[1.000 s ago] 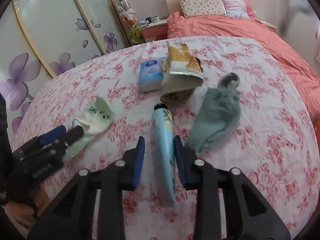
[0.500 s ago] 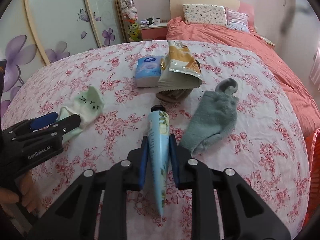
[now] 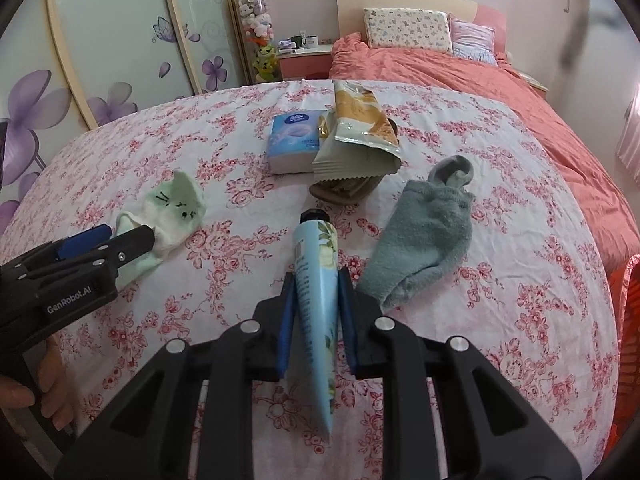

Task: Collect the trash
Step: 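Grasp the blue lotion tube with the right gripper while the left approaches the green sock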

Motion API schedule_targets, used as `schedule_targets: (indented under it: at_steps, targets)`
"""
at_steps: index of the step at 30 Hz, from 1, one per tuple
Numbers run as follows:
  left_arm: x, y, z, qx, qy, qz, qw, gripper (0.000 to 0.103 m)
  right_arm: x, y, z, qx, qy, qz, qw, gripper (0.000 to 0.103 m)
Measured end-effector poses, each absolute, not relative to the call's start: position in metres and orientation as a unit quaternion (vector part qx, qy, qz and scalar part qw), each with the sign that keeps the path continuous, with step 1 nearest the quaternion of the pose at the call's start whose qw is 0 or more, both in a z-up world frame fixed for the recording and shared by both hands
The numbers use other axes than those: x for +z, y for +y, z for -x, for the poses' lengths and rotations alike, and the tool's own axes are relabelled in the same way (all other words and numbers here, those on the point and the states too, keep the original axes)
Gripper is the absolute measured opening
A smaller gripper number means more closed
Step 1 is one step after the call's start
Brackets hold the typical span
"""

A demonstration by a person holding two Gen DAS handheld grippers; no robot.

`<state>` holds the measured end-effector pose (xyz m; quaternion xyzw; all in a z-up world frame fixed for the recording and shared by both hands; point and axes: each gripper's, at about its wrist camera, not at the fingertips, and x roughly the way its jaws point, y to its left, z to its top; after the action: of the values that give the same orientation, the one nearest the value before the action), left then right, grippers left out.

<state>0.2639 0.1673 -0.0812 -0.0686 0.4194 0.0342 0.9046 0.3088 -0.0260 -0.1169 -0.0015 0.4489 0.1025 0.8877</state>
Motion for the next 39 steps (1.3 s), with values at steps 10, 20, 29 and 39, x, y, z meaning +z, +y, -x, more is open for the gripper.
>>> schedule_targets:
  at_steps: [10,20,29,39]
  targets:
    - [-0.080,0.164,-0.253,0.007,0.417,0.065,0.906,0.070,-0.117,-0.027,-0.308,0.104,0.449,-0.003,0.887,0.021]
    - [-0.082,0.145,-0.262,0.017,0.429,0.022,0.903,0.070,-0.117,-0.029,-0.308,0.107,0.449,-0.008,0.887,0.021]
    - [-0.085,0.143,-0.266,0.037,0.439,-0.001,0.898,0.091,-0.117,-0.033,-0.308,0.111,0.449,-0.016,0.886,0.021]
    - [-0.089,0.153,-0.261,0.042,0.449,0.013,0.892,0.101,-0.117,-0.035,-0.308,0.113,0.449,-0.020,0.886,0.021]
